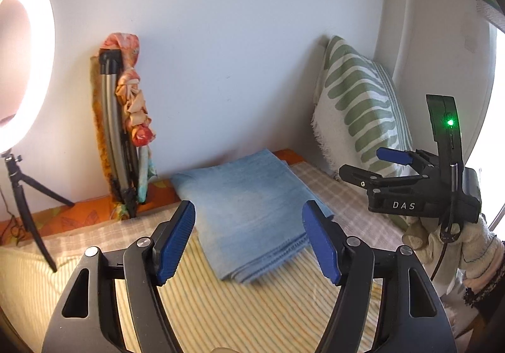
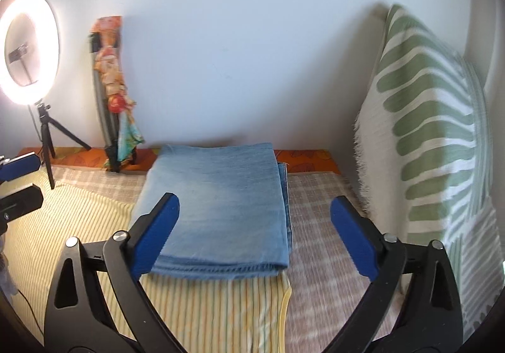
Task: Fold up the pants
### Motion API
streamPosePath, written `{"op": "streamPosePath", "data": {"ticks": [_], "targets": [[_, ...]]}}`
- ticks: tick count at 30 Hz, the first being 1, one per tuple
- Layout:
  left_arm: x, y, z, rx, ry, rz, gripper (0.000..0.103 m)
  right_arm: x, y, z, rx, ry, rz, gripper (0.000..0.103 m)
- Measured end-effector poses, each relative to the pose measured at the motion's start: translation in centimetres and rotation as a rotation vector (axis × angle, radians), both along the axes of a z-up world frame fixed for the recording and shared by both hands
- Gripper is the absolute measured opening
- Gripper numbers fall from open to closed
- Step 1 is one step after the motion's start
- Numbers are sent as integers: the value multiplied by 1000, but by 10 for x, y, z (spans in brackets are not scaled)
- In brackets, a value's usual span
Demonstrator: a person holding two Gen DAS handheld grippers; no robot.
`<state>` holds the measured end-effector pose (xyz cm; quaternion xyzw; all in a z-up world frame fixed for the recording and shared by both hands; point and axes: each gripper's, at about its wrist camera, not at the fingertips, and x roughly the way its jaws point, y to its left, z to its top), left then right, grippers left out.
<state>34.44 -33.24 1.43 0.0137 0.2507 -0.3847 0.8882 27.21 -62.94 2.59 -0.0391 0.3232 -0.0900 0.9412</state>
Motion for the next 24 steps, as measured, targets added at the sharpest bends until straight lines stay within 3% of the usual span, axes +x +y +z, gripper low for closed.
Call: {"op": "streamPosePath", "data": {"ticks": [11,24], "targets": [[-66,69,9,3,-60,19,80,-76,64,13,18,-25,-29,102],[-113,124,-12,25,-79,47,83,-127,119,-14,66,-35,-52,102]]}}
